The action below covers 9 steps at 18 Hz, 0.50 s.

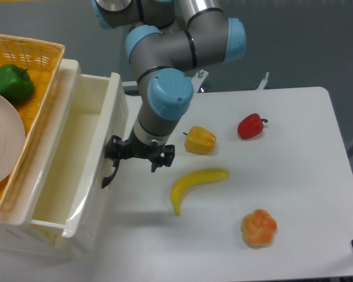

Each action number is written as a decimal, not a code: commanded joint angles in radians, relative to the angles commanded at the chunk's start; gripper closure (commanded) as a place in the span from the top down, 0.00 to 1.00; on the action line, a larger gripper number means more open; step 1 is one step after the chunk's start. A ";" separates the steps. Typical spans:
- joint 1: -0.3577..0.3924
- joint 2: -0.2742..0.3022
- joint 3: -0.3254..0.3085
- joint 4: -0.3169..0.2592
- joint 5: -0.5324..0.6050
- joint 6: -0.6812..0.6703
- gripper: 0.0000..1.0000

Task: Slide open the top white drawer
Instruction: 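Pull the handle outward, sliding the upper drawer open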

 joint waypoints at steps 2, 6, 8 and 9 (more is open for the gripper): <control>0.017 0.000 0.002 -0.003 0.000 0.023 1.00; 0.041 -0.002 0.008 -0.005 0.000 0.035 1.00; 0.055 -0.006 0.009 -0.005 0.000 0.038 1.00; 0.058 -0.008 0.012 -0.005 0.000 0.038 1.00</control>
